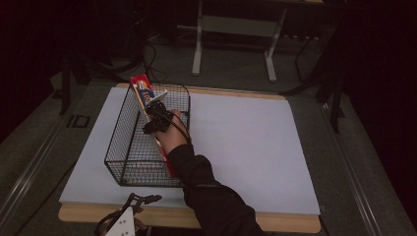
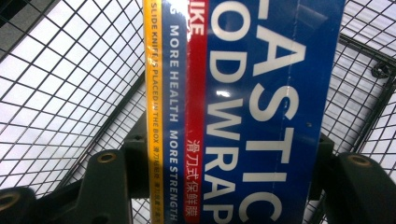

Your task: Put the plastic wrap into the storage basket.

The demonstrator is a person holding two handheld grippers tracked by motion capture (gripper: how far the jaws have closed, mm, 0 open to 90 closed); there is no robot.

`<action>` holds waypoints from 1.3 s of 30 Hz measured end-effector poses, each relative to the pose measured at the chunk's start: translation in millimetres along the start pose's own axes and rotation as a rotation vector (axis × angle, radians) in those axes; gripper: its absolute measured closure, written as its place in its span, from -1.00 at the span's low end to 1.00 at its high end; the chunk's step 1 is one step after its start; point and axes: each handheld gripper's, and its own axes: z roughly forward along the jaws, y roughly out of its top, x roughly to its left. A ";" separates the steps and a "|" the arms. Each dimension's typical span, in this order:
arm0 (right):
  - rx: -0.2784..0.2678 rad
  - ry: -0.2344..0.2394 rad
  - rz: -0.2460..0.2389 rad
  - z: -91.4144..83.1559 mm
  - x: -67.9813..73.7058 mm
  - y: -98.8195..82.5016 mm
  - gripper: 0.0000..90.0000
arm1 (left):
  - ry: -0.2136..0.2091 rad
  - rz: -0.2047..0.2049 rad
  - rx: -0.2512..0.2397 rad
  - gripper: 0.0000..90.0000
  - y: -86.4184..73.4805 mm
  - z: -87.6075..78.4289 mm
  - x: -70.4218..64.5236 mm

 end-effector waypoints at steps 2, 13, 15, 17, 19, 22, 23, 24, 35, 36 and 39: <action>-0.002 0.001 0.000 0.1 0.0 -0.3 -0.13 | 0.000 0.000 0.000 -1.00 0.1 0.1 -0.1; 0.003 0.001 -0.015 0.1 -0.6 -1.6 -0.17 | -0.001 0.000 0.002 -1.00 -0.1 1.0 -0.1; 0.014 0.012 -0.009 3.7 -1.5 -4.2 -0.15 | -0.001 0.001 0.001 -1.00 -0.1 0.8 -0.2; 0.003 0.008 -0.005 4.5 -0.4 -4.9 -0.15 | -0.002 -0.001 0.000 -1.00 -0.2 0.5 0.0; 0.007 0.010 -0.006 4.5 -1.1 -4.2 -0.15 | -0.002 -0.001 0.001 -1.00 -0.3 0.5 0.2; 0.007 0.009 -0.012 4.8 -0.7 -3.9 -0.16 | -0.002 0.000 0.001 -1.00 -0.2 0.7 0.1; 0.007 0.012 -0.013 4.9 -1.1 -3.8 -0.17 | -0.003 -0.001 0.001 -1.00 -0.2 0.8 0.1; 0.009 0.013 -0.013 5.0 -1.2 -3.7 -0.18 | -0.004 0.000 0.002 -1.00 -0.2 0.9 0.1; -0.052 0.087 -0.020 -10.8 -9.8 -4.9 -0.49 | -0.006 0.003 0.012 -1.00 -0.9 1.9 -0.4; -0.065 0.098 -0.026 -14.2 -10.3 -5.5 -0.55 | -0.006 0.003 0.013 -1.00 -1.0 2.2 -0.4; -0.093 0.116 -0.034 -21.7 -12.8 -7.1 -0.57 | -0.006 0.003 0.018 -1.00 -1.3 2.6 -0.1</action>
